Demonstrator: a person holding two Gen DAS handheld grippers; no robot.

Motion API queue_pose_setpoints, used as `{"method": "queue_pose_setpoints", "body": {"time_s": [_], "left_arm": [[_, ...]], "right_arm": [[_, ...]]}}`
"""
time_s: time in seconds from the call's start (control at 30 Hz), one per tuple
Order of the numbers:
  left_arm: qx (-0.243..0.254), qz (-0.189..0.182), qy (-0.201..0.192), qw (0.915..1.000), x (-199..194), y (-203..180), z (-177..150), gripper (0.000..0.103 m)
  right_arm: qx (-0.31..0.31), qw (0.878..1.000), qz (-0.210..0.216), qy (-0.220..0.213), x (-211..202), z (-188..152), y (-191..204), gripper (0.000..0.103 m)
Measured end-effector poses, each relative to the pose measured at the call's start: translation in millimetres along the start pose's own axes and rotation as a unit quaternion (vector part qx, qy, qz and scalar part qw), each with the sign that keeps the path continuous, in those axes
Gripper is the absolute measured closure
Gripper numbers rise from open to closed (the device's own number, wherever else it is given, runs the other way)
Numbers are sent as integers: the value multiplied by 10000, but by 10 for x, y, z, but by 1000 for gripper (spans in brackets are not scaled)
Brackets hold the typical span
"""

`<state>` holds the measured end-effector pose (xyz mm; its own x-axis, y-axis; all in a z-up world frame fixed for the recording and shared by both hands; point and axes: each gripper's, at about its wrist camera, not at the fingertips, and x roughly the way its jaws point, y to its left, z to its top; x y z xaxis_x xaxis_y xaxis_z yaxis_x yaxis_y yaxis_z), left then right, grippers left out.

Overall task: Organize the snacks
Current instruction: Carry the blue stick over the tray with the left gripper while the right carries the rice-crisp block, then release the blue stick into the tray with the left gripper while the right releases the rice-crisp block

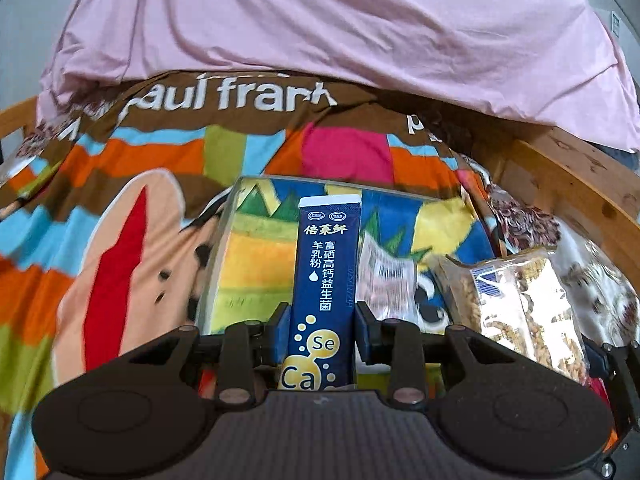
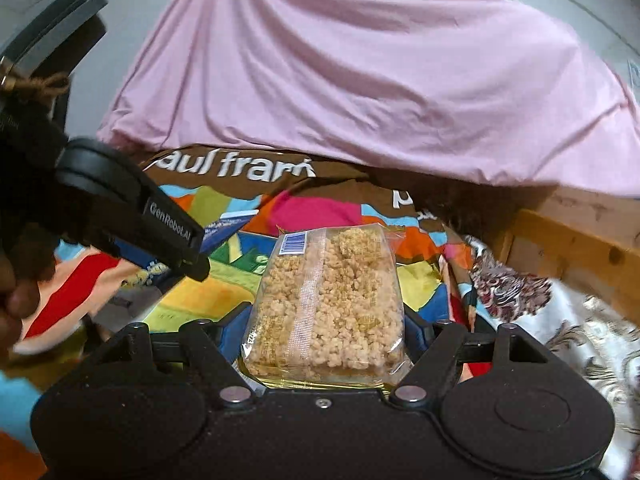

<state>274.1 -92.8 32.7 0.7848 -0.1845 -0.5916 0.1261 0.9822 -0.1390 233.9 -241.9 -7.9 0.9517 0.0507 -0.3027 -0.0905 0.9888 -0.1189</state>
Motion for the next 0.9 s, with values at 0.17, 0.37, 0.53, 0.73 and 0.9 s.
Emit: {"method": "queue_pose_setpoints", "body": {"time_s": [0.17, 0.37, 0.53, 0.73, 0.9], "left_arm": [[-4, -3, 43, 10000, 465, -71, 166, 67], [50, 133, 136, 9998, 892, -87, 194, 67], [138, 307, 207, 9992, 1102, -79, 148, 67], [185, 428, 343, 9983, 1258, -100, 73, 67], [275, 499, 421, 9975, 1335, -135, 7, 67]], "right_arm": [[185, 9997, 37, 154, 408, -35, -130, 27], [714, 9958, 252, 506, 830, -95, -259, 27], [917, 9899, 494, 963, 1039, -119, -256, 27], [1010, 9862, 541, 1193, 1105, -151, -241, 26], [1113, 9838, 536, 1302, 1151, -182, -251, 26]]}}
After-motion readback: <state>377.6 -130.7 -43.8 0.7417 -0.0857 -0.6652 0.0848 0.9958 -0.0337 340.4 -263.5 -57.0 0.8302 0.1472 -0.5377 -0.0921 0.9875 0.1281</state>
